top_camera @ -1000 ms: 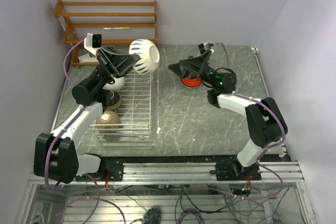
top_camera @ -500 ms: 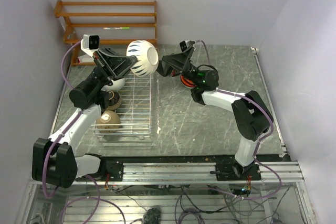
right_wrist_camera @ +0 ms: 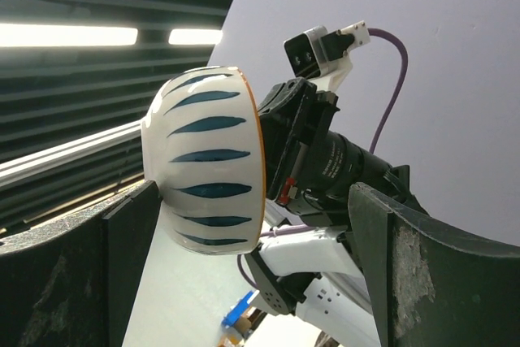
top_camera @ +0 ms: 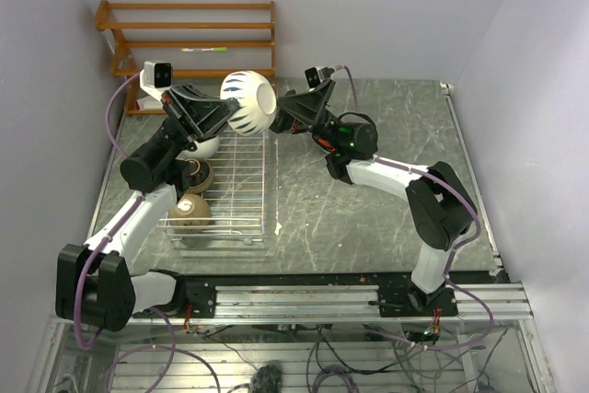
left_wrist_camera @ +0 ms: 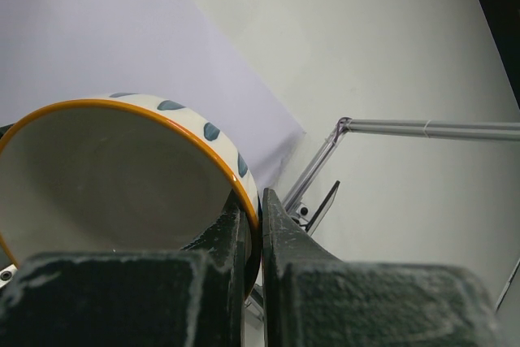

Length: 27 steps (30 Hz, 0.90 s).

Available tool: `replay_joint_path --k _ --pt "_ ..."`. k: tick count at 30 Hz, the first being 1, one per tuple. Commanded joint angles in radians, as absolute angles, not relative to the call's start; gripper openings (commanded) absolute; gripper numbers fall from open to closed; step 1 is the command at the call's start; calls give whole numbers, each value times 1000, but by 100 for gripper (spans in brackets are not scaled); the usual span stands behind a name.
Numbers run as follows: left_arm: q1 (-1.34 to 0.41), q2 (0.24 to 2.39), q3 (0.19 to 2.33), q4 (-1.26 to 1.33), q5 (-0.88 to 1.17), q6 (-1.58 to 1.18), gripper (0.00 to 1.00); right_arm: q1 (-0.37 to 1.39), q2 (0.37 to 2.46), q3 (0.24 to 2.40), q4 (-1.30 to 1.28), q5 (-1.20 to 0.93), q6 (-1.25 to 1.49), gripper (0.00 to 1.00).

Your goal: Load the bowls into the dish rack

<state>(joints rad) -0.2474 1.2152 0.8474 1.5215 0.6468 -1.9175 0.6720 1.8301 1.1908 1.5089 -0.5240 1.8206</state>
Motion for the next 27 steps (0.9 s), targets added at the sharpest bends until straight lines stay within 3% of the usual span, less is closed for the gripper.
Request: replay_joint_path --k 1,14,27 --pt "-242 1198 842 1724 622 -1895 7 687 1764 1160 1823 -507 1774 100" --pt "-242 1206 848 1724 625 -1887 7 714 1782 1238 1822 -561 1801 99" --pt "-242 1208 832 1724 623 -1878 7 715 1776 1234 1822 -577 1800 80"
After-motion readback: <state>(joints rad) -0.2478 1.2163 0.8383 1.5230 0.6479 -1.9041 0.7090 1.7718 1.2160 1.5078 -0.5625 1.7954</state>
